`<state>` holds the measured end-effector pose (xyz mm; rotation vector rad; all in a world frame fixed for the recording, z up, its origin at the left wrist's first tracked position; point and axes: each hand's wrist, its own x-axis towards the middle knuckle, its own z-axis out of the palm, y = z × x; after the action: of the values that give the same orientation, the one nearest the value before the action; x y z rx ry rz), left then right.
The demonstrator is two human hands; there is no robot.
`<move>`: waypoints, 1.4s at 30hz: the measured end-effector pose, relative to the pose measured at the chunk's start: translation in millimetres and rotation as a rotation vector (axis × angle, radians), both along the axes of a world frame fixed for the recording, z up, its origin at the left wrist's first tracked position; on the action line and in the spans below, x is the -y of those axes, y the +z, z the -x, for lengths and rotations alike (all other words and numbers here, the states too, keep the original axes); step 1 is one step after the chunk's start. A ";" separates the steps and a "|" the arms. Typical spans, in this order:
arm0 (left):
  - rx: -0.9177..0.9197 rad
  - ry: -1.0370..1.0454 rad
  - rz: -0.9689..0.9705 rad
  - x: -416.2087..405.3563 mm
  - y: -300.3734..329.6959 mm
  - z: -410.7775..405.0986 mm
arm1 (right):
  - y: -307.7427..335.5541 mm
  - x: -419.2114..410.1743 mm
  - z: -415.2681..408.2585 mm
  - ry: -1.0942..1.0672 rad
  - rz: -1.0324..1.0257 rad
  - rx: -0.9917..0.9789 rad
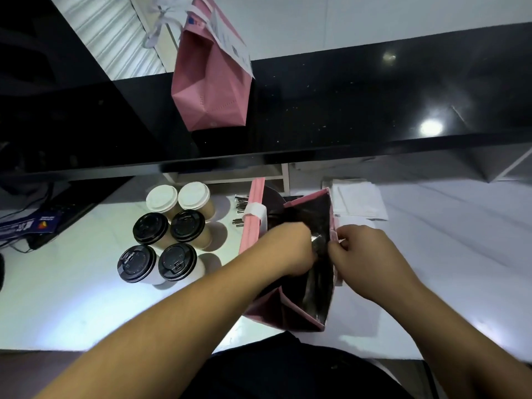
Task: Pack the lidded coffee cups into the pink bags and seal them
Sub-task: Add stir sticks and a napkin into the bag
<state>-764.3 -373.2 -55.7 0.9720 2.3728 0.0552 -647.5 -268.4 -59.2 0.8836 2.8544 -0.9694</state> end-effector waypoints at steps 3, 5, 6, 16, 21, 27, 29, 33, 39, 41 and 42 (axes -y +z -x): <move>0.149 -0.015 0.043 3.6 -0.8 -0.5 | -0.3 -0.2 -1.3 -0.007 -0.010 0.010; 0.145 -0.037 0.042 5.3 5.7 1.2 | -1.0 0.5 -1.2 -0.014 -0.019 0.005; 0.139 -0.047 0.037 5.9 9.5 2.2 | -1.0 0.9 -0.7 -0.014 -0.023 0.003; 0.073 0.095 -0.539 13.4 56.6 44.6 | 0.4 -5.7 -4.7 -0.071 -0.064 0.002; -0.028 0.143 -0.626 5.7 54.6 80.1 | 3.5 -12.0 -12.6 -0.111 -0.106 0.010; 0.130 0.075 -0.439 -47.8 17.1 103.7 | 7.6 -24.3 -28.0 -0.215 -0.146 0.087; 0.350 0.139 -0.373 -68.7 1.5 115.4 | 8.4 -28.7 -32.8 -0.259 -0.153 0.119; 0.729 0.323 -0.262 -106.7 -33.1 138.7 | 8.1 -32.4 -39.2 -0.313 -0.177 0.087; 0.704 0.334 -0.134 -150.9 -94.6 155.8 | 9.9 -33.8 -37.8 -0.391 -0.098 0.158; 0.685 0.314 -0.075 -162.3 -114.1 156.0 | 10.5 -33.8 -37.3 -0.413 -0.070 0.171; 0.684 0.316 -0.051 -167.2 -122.7 154.8 | 10.7 -33.8 -37.1 -0.423 -0.056 0.176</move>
<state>-919.0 -206.0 -178.4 0.4762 1.8600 0.4891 -610.4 -234.6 -48.5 1.5360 2.6093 -0.7846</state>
